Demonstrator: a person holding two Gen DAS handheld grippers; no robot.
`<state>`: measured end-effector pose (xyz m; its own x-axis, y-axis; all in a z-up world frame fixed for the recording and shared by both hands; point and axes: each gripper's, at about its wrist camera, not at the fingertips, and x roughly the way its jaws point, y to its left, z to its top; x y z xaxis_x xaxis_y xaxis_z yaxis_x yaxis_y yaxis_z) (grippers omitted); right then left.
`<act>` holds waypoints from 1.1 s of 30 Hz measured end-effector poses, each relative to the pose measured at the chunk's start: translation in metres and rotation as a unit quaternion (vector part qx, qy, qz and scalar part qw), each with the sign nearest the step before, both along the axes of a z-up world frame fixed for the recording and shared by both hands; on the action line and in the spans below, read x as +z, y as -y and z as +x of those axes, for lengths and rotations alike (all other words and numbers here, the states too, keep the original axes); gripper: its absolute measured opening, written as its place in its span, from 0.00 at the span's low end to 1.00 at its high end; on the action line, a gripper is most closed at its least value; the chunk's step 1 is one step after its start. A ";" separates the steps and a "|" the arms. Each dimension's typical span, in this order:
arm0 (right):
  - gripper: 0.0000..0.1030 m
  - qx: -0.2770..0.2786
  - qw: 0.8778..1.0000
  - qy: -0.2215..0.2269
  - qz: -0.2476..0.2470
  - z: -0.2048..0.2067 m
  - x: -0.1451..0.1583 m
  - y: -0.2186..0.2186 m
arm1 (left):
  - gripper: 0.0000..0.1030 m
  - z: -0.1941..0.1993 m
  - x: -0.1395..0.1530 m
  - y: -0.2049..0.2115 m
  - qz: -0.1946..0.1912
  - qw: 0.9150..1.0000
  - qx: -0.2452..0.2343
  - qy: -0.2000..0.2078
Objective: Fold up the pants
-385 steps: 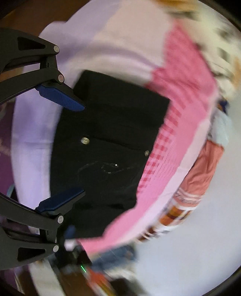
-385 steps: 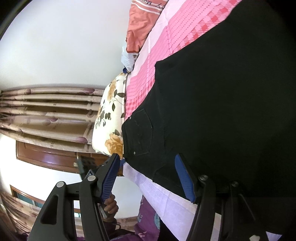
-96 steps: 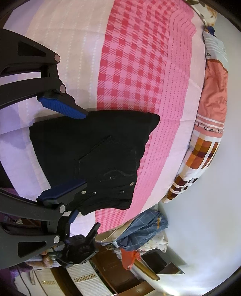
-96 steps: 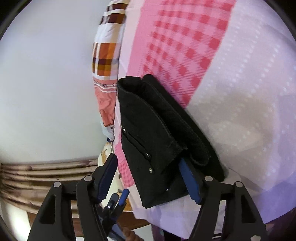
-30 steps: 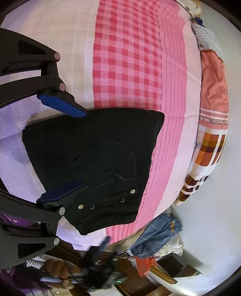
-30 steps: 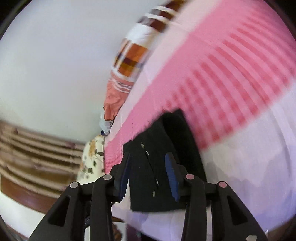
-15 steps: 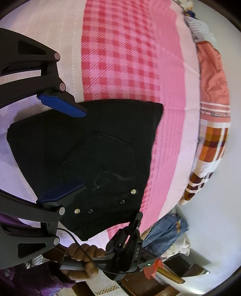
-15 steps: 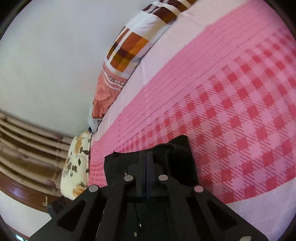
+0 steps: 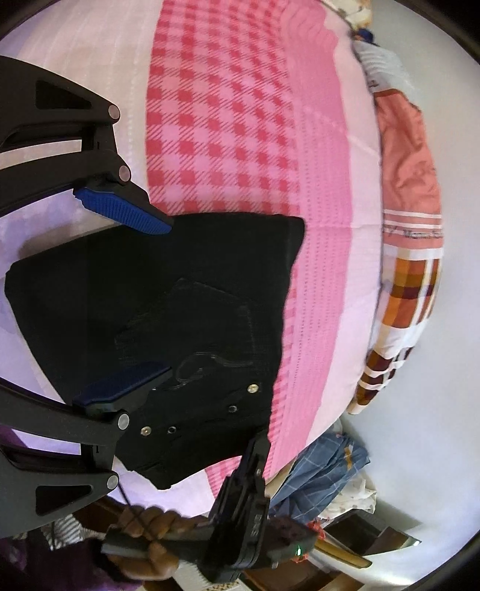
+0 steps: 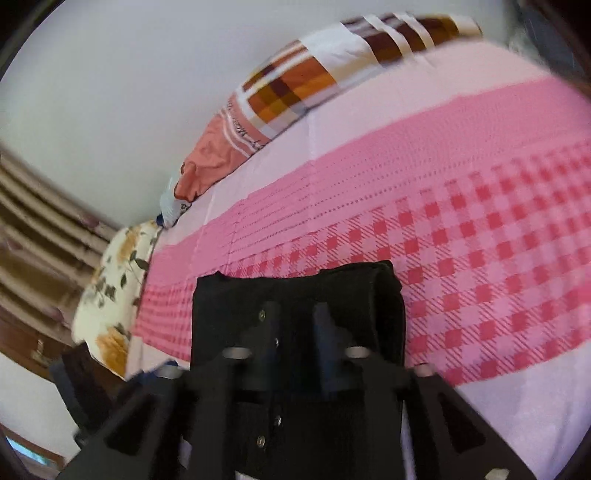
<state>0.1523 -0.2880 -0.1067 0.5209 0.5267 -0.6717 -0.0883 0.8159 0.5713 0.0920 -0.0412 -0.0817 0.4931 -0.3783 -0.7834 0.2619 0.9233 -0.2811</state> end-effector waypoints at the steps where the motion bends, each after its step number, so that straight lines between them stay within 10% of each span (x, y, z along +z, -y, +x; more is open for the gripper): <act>1: 0.54 -0.004 1.000 0.007 -0.013 -0.007 0.005 -0.001 | 0.70 -0.001 0.002 0.000 0.004 1.000 0.002 0.007; 11: 0.69 -0.041 0.995 0.011 -0.093 -0.051 0.007 0.005 | 0.70 -0.006 0.017 0.005 0.053 0.997 0.004 0.052; 33: 0.72 -0.051 0.996 -0.063 -0.044 -0.041 -0.048 0.016 | 0.79 -0.003 -0.001 0.011 0.119 0.991 0.017 0.056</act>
<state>0.1108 -0.3036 -0.1551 0.4767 0.4120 -0.7765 0.0655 0.8643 0.4988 0.0891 -0.0521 -0.0826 0.5910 -0.1715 -0.7882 0.2471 0.9687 -0.0255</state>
